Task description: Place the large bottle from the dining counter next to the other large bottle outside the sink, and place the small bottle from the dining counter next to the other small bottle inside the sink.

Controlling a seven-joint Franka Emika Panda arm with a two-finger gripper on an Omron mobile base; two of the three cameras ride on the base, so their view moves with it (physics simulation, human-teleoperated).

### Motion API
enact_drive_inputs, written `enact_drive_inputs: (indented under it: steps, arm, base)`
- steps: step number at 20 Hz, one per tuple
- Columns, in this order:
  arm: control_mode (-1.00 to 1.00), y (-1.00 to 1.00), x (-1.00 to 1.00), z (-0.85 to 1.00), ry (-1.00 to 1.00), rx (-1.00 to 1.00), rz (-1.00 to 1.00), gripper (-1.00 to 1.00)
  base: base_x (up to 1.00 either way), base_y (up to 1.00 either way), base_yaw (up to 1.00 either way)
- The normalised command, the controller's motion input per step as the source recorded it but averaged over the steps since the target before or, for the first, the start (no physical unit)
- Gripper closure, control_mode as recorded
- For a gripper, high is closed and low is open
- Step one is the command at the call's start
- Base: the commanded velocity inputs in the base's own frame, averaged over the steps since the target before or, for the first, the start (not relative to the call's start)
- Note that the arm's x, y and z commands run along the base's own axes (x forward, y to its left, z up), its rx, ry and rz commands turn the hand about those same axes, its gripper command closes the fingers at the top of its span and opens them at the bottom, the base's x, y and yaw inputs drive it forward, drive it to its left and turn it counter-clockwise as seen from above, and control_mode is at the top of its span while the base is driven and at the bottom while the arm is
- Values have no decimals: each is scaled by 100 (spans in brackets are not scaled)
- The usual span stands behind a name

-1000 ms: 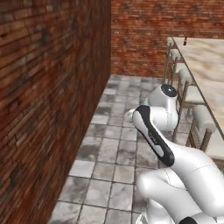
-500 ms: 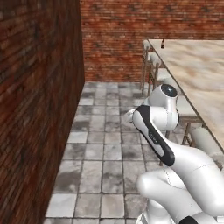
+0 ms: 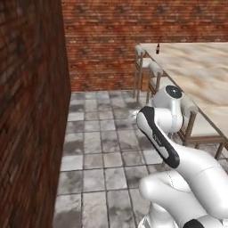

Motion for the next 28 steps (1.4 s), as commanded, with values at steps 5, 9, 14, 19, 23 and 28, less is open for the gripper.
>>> enact_drive_inputs:
  steps: [5,9,14,19,23,28]
  arm:
    - [100,0,0,0,0,0,0,-100]
    - [100,0,0,0,0,0,0,-100]
    - [100,0,0,0,0,0,0,-100]
    - [100,0,0,0,0,0,0,-100]
    - [100,0,0,0,0,0,0,-100]
    - [100,0,0,0,0,0,0,-100]
  base:
    - [100,59,-22]
    - [100,50,-21]
    - [100,48,-20]
    - [100,35,-19]
    - [100,28,-19]
    - [100,20,-19]
